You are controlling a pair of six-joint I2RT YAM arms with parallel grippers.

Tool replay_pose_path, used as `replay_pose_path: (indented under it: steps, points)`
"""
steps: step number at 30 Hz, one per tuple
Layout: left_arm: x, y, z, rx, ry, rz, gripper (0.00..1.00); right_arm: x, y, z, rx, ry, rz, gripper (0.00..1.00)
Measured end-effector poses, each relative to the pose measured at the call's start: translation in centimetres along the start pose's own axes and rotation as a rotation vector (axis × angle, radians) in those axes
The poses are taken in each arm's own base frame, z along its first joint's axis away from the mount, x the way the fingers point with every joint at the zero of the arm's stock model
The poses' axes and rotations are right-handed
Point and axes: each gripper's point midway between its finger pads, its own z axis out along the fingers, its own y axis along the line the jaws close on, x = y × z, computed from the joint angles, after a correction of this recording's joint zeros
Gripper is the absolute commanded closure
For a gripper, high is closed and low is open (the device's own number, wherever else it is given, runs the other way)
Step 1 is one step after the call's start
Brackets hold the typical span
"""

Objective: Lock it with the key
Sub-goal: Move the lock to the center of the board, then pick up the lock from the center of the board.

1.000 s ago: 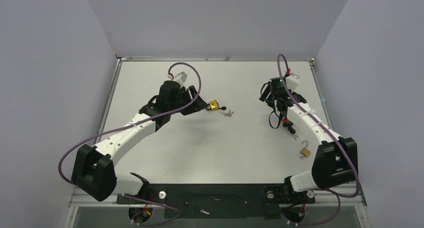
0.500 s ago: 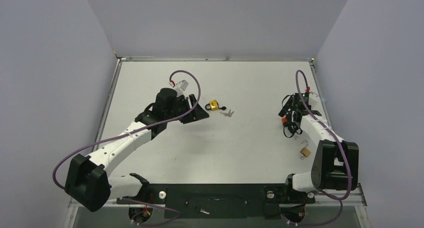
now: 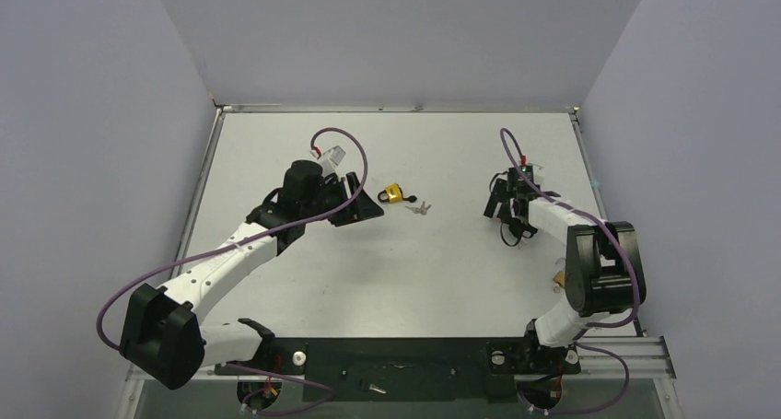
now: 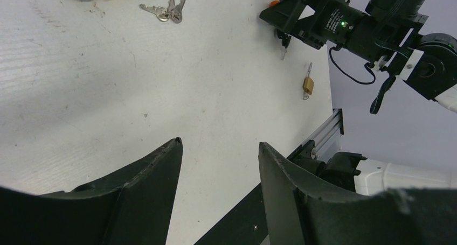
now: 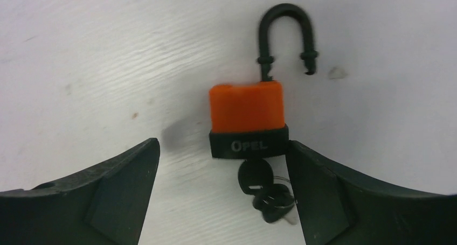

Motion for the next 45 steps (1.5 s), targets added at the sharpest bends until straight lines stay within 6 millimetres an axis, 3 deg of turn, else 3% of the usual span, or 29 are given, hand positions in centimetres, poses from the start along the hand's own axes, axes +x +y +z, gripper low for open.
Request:
replay_pose_path:
  steps: [4, 11, 17, 22, 26, 40, 44, 45]
  points:
    - [-0.1, 0.0, -0.1, 0.004, 0.002, -0.003, 0.48, 0.1, 2.2, -0.9, -0.003, -0.017, -0.07, 0.18]
    - [-0.3, 0.1, -0.3, 0.004, -0.002, 0.0, 0.48, -1.1, 0.1, -1.1, 0.098, -0.029, -0.031, 0.2]
    - [-0.4, 0.3, -0.4, 0.003, -0.003, 0.001, 0.48, -2.7, 1.3, -0.4, 0.118, -0.033, 0.037, 0.26]
    - [-0.6, 0.4, -0.6, 0.002, -0.009, -0.001, 0.48, -2.0, 2.3, 0.0, 0.15, -0.02, 0.062, 0.31]
    - [-0.7, 0.2, -0.9, 0.007, -0.013, 0.0, 0.48, -1.2, 2.2, 0.1, 0.186, -0.012, 0.059, 0.41]
    - [-1.2, -0.4, -2.0, 0.022, -0.037, 0.006, 0.48, -1.5, 1.4, 0.6, 0.196, -0.004, 0.134, 0.4]
    - [-1.0, -0.4, -2.0, 0.021, -0.031, 0.001, 0.48, -1.5, 1.4, 0.7, 0.188, 0.003, 0.158, 0.47]
    - [-1.0, -0.3, -2.1, 0.02, -0.03, 0.0, 0.48, -1.4, 1.6, 0.7, 0.183, 0.006, 0.161, 0.56]
